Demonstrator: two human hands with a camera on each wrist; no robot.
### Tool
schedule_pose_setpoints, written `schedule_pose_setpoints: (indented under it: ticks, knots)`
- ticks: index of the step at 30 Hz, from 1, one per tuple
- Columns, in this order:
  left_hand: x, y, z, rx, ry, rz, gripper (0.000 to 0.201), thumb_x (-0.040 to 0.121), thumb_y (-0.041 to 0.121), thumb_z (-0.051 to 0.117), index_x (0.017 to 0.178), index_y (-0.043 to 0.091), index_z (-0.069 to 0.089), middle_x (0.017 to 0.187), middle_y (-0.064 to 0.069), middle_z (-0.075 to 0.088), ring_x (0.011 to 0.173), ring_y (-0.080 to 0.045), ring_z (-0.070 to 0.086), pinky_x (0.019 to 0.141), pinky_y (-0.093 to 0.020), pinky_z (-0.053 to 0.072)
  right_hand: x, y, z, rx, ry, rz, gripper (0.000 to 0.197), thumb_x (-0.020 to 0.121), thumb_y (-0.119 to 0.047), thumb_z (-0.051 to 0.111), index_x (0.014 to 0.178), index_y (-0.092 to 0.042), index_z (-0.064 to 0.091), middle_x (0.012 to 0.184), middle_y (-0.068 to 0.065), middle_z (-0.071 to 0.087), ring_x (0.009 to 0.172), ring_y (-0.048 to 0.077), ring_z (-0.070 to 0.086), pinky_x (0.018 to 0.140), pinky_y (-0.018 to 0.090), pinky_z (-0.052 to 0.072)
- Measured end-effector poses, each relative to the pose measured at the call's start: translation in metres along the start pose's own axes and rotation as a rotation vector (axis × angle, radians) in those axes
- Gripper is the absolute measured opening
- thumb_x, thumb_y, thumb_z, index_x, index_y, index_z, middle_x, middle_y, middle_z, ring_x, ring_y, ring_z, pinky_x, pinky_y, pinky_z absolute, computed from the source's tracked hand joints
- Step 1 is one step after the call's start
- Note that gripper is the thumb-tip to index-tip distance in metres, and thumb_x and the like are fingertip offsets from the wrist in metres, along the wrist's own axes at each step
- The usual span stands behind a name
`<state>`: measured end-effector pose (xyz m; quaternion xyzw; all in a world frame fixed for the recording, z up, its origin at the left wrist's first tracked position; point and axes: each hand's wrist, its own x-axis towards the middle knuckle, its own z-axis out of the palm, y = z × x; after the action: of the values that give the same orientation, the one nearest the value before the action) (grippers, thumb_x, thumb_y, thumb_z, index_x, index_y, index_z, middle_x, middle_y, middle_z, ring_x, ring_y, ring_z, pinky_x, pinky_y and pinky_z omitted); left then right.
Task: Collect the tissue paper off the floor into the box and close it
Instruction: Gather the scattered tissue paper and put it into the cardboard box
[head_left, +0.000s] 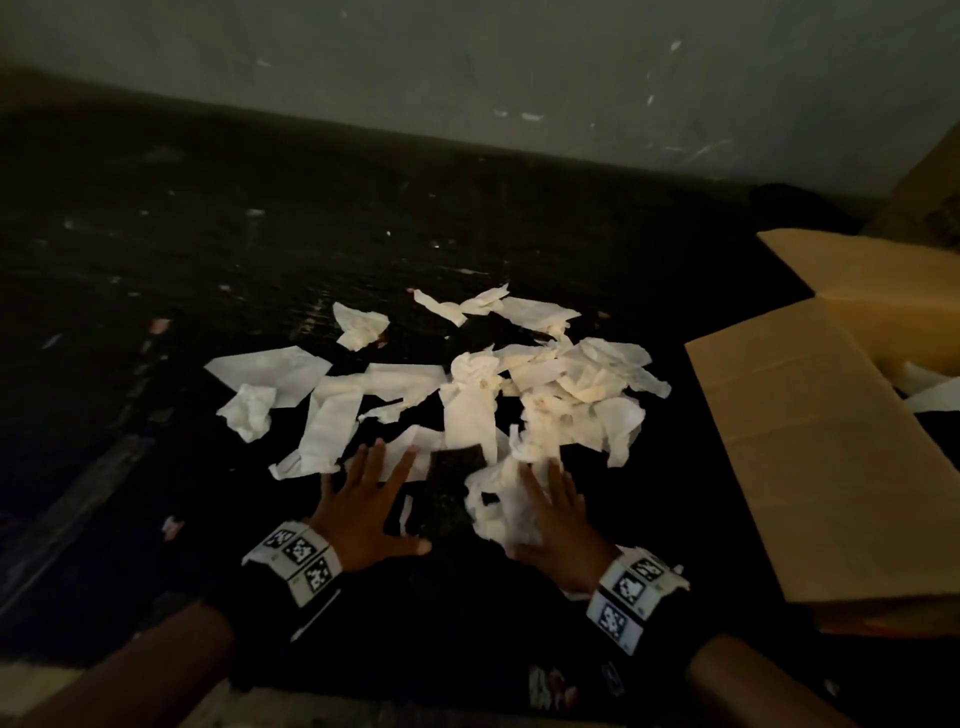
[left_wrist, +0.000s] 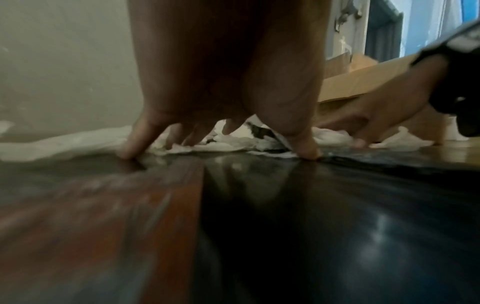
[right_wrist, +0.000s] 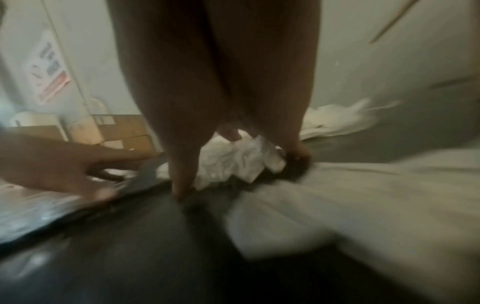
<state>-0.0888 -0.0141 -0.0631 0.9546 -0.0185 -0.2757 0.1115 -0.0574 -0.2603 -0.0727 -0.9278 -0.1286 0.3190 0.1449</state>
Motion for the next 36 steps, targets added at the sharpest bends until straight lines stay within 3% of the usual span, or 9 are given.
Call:
schedule_pose_setpoints:
  ticks: [3, 5, 8, 10, 13, 20, 25, 31, 36]
  knots:
    - [0.003, 0.005, -0.013, -0.042, 0.091, 0.012, 0.104, 0.076, 0.066, 0.055, 0.143, 0.033, -0.017, 0.156, -0.010, -0.018, 0.144, -0.029, -0.010, 0.112, -0.057, 0.022, 0.008, -0.023, -0.015, 0.104, 0.000, -0.122, 0.104, 0.081, -0.048, 0.065, 0.147, -0.028, -0.012, 0.157, 0.013, -0.021, 0.145, 0.032, -0.013, 0.118, 0.043, 0.005]
    - [0.000, 0.002, -0.023, -0.054, 0.158, 0.020, 0.094, 0.082, 0.058, 0.055, 0.145, 0.032, -0.010, 0.157, -0.007, -0.013, 0.144, -0.026, -0.006, 0.108, -0.053, 0.029, 0.008, -0.031, -0.034, 0.139, 0.053, -0.134, 0.101, 0.076, -0.055, 0.067, 0.149, -0.030, 0.003, 0.159, 0.007, -0.011, 0.147, 0.026, -0.005, 0.118, 0.040, 0.010]
    - [-0.006, -0.012, -0.036, -0.021, 0.302, 0.018, 0.093, 0.078, 0.066, 0.052, 0.147, 0.029, 0.001, 0.158, -0.006, 0.000, 0.143, -0.026, 0.007, 0.107, -0.049, 0.033, 0.013, -0.028, -0.072, 0.201, 0.239, -0.099, 0.097, 0.065, -0.067, 0.067, 0.145, -0.036, 0.020, 0.160, 0.002, 0.005, 0.146, 0.026, 0.010, 0.117, 0.047, 0.022]
    - [-0.004, -0.021, -0.038, -0.036, 0.337, -0.016, 0.112, 0.062, 0.083, 0.048, 0.146, 0.030, -0.005, 0.158, -0.008, -0.001, 0.143, -0.029, 0.004, 0.113, -0.051, 0.021, 0.027, -0.015, -0.096, 0.229, 0.336, -0.006, 0.100, 0.062, -0.071, 0.067, 0.144, -0.039, 0.018, 0.160, 0.000, 0.002, 0.146, 0.028, 0.009, 0.115, 0.051, 0.025]
    - [0.007, -0.021, -0.034, -0.035, 0.250, -0.071, 0.134, 0.031, 0.101, 0.022, 0.138, 0.038, -0.027, 0.154, -0.008, -0.024, 0.142, -0.031, -0.018, 0.113, -0.060, 0.001, 0.056, 0.013, -0.126, 0.233, 0.387, 0.230, 0.106, 0.059, -0.078, 0.061, 0.145, -0.042, 0.009, 0.160, 0.003, -0.008, 0.146, 0.033, 0.003, 0.115, 0.056, 0.021]
    - [0.049, 0.019, -0.036, -0.023, 0.138, 0.031, 0.133, 0.042, 0.094, 0.048, 0.131, 0.042, -0.037, 0.146, -0.009, -0.039, 0.135, -0.035, -0.031, 0.108, -0.068, -0.009, 0.125, 0.055, -0.165, 0.177, 0.341, 0.473, 0.113, 0.056, -0.089, 0.045, 0.147, -0.039, -0.001, 0.159, 0.013, -0.013, 0.145, 0.041, 0.000, 0.117, 0.056, 0.015]
    - [0.096, 0.032, -0.049, 0.060, 0.133, 0.070, 0.139, 0.045, 0.085, 0.060, 0.133, 0.038, -0.037, 0.143, -0.009, -0.044, 0.132, -0.035, -0.036, 0.103, -0.073, -0.010, 0.153, 0.036, -0.167, 0.153, 0.140, 0.383, 0.110, 0.055, -0.091, 0.042, 0.144, -0.048, -0.005, 0.159, 0.009, -0.013, 0.145, 0.041, 0.002, 0.117, 0.057, 0.013]
    - [0.126, 0.033, -0.050, -0.007, 0.093, 0.078, 0.140, 0.047, 0.078, 0.068, 0.133, 0.039, -0.036, 0.145, -0.007, -0.042, 0.138, -0.036, -0.024, 0.106, -0.072, -0.001, 0.145, 0.005, -0.142, -0.096, -0.064, -0.043, 0.102, 0.062, -0.086, 0.048, 0.139, -0.055, -0.011, 0.157, 0.000, -0.023, 0.145, 0.033, -0.012, 0.114, 0.063, 0.003]
    - [0.119, 0.038, -0.052, -0.069, 0.124, 0.122, 0.136, 0.051, 0.076, 0.068, 0.131, 0.043, -0.037, 0.146, -0.008, -0.041, 0.142, -0.033, -0.013, 0.111, -0.065, 0.007, 0.134, -0.004, -0.106, -0.165, -0.038, -0.241, 0.116, 0.061, -0.078, 0.061, 0.137, -0.050, -0.022, 0.152, 0.001, -0.036, 0.145, 0.035, -0.014, 0.114, 0.064, 0.002]
